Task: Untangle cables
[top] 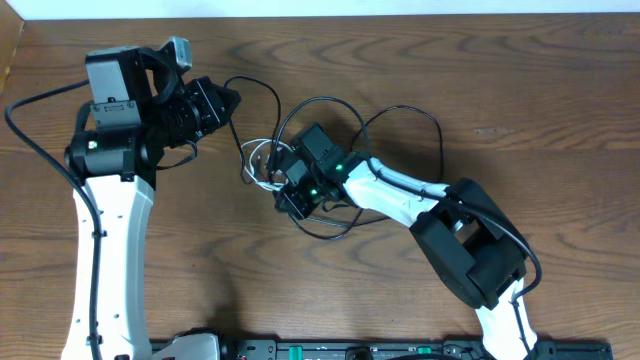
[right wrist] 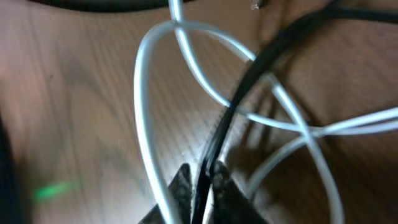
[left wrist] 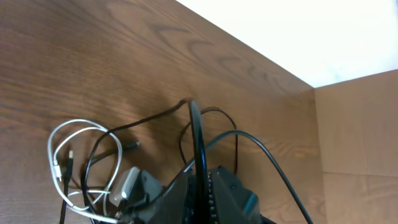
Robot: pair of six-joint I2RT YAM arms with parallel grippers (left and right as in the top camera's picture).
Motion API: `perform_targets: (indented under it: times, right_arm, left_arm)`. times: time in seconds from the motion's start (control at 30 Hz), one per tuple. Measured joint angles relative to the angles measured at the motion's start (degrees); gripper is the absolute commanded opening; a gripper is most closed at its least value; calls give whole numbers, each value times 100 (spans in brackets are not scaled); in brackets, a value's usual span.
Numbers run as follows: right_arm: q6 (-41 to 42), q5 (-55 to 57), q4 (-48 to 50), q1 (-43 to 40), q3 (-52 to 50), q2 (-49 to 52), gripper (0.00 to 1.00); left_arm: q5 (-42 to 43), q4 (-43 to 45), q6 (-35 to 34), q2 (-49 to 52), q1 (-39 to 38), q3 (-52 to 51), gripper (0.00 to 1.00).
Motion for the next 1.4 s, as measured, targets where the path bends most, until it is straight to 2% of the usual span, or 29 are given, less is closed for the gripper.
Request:
perform_targets:
  times: [0.23,0.47,0.67,0.9,1.1,1.23,1.4]
  right_arm:
    - [398,92,-269,-450,0,-498,1]
    - [468,13,-839,-1388,15,-2588,1]
    - [525,-247,-1154,-2109,31,-3534,1]
    - [920,39,-1784,-3235,39,-4017,1]
    - [1263,1405,-2874,-4321,37,-4033,1]
    - [1316,1996,-3198,-4706,37,-3901,1]
    - [1316,2487,-3351,-4800,37,-3641,1]
  left_arm:
    - [-319,-168,44,0,0,0,7]
    - [-446,-203,98,0,0,0,7]
    - [-868,-461,216,0,0,0,7]
    - [-2022,-688,236,0,0,0,8]
    - [-2811,-697,278,9,0,0,8]
    - [-3073,-695,319,109,0,0,8]
    - [-3252,-634,382,341,0,0,7]
